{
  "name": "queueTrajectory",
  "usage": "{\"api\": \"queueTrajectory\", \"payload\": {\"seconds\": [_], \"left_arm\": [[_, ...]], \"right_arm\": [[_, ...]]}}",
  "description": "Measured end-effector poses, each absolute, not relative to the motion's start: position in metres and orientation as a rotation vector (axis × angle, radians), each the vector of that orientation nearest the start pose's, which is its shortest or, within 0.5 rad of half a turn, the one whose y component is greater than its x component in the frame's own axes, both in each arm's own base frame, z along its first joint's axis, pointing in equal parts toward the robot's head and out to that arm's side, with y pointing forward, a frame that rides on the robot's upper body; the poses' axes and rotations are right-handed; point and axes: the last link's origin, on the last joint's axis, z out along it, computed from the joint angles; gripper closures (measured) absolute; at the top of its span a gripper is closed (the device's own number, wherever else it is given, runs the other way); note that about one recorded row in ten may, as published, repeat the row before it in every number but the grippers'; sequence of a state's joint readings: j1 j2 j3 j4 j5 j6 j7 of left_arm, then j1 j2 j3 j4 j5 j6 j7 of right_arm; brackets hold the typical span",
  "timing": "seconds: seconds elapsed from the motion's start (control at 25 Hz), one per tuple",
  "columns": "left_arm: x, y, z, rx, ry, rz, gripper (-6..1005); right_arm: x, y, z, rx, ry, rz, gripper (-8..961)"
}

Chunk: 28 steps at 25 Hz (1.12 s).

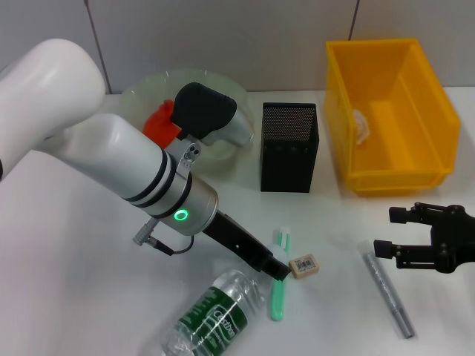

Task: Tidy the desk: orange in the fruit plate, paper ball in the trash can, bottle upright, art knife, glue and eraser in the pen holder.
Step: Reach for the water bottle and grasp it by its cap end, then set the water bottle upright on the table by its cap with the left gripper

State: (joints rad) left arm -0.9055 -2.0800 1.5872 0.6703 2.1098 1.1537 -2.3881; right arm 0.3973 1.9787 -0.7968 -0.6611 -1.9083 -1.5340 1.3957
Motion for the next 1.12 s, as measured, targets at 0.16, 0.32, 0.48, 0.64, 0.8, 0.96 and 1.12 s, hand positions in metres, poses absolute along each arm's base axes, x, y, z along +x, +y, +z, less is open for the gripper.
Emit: {"api": "queueTrajectory", "payload": {"seconds": [0.16,0.32,0.48,0.64,0.8,0.96,1.12], "left_arm": [[-0.152,0.374,-0.109,-2.868,-0.976,0.272,339],[-0.153,0.373,-0.109,-2.871,-0.97,0.28,452],[-0.151,0.373,-0.109,-2.875,-0.966,0.275,561],[-0.147,0.373,-0.106,-2.886,-0.964,0.257,560],[-0.142,0.375,-0.099,-2.903,-0.959,0.224,560],[-0.138,0.379,-0.081,-2.941,-0.976,0.119,559],[-0.139,0.383,-0.056,-2.986,-0.967,-0.035,559]], "right_arm": [[0.311,0.307,0.031,-2.659,0.724,0.587,124],[0.311,0.307,0.031,-2.658,0.723,0.588,124],[0.31,0.307,0.032,-2.657,0.721,0.588,124],[0.31,0.307,0.032,-2.656,0.721,0.588,124],[0.31,0.308,0.032,-2.656,0.719,0.587,123],[0.309,0.309,0.032,-2.658,0.717,0.589,123],[0.307,0.311,0.031,-2.661,0.714,0.596,123]]}}
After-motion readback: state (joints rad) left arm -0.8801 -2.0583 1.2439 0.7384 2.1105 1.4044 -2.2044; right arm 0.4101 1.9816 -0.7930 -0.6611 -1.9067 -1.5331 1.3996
